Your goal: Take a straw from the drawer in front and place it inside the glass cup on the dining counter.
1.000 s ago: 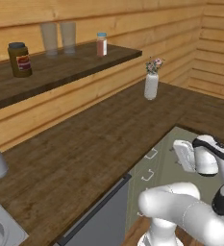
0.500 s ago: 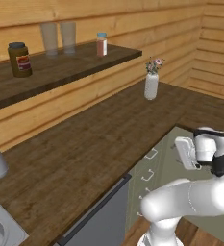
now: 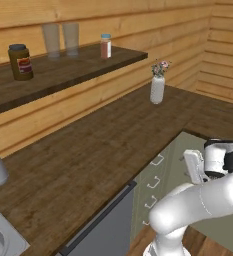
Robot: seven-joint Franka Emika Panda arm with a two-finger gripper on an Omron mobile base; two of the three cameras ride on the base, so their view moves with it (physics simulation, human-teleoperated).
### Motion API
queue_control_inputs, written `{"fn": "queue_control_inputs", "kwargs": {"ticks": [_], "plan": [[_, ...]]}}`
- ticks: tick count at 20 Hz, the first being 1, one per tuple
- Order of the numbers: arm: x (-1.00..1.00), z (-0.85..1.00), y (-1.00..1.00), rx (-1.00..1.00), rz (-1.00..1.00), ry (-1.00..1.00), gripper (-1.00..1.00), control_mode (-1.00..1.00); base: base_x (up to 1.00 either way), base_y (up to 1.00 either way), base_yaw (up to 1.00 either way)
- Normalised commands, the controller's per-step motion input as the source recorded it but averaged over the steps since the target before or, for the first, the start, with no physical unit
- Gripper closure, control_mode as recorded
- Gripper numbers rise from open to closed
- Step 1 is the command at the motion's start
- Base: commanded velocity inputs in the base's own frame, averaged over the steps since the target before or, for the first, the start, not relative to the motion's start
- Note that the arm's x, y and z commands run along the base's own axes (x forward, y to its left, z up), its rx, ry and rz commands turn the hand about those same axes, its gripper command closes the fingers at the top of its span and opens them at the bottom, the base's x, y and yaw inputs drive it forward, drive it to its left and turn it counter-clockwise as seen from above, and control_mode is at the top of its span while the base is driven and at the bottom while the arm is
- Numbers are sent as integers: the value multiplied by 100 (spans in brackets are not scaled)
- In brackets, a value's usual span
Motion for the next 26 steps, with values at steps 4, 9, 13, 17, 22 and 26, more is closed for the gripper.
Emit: {"fn": "queue_control_inputs", "kwargs": {"ticks": [4,9,13,17,22,26], "plan": [[0,-40,10,1,0,0,-100,-100,0,0,0],[10,-6,9,2,0,0,-100,-100,0,0,0],[26,0,24,2,0,0,-100,-100,0,0,0],[18,-1,34,1,0,0,-100,-100,0,0,0],[13,-1,9,3,0,-4,-100,-100,0,0,0],[29,-3,0,7,0,-2,-100,-100,0,0,0]]}}
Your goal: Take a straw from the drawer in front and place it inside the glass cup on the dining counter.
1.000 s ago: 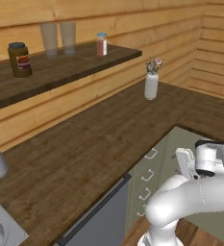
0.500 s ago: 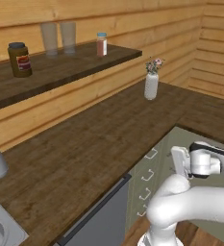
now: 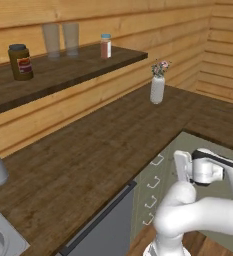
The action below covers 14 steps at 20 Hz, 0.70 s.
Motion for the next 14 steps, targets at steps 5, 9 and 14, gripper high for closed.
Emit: {"fn": "queue_control_inputs", "kwargs": {"ticks": [5,9,14], "plan": [[37,-26,0,2,0,0,-100,-100,0,0,0],[43,-45,0,0,0,0,-100,-100,0,0,0],[50,-37,0,1,0,0,-100,-100,0,0,0]]}}
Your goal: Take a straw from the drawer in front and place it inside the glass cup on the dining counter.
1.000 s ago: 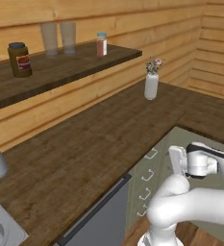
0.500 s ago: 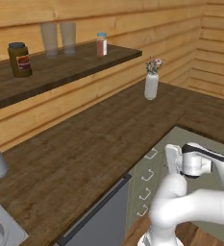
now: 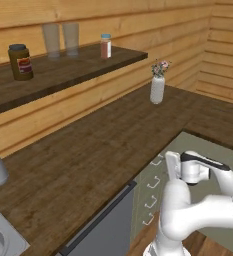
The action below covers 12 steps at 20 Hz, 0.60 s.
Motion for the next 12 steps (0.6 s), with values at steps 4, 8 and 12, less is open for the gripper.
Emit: {"fn": "queue_control_inputs", "kwargs": {"ticks": [4,8,12], "plan": [[50,-26,0,3,0,0,-100,-100,0,0,0],[44,-36,0,1,0,0,-100,-100,0,0,0],[39,-42,0,0,0,0,-100,-100,0,0,0]]}}
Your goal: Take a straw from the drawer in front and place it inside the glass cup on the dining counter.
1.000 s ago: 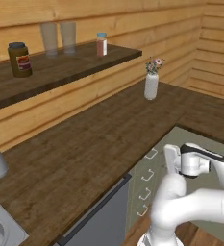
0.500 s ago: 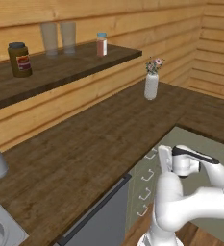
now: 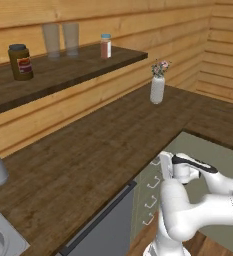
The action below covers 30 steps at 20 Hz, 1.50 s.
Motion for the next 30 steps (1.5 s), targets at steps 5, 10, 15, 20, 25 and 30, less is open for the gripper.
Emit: {"fn": "queue_control_inputs", "kwargs": {"ticks": [5,10,15,20,25,30], "plan": [[41,-42,0,1,0,0,-100,-100,0,0,0],[45,-46,0,1,0,0,100,-100,0,0,0],[40,-50,-16,1,0,0,100,-100,0,0,0],[39,-67,-38,0,0,3,100,-100,0,0,0],[24,-80,-79,0,0,8,100,-100,0,0,0],[12,-85,-100,0,-6,13,100,-100,0,0,0]]}}
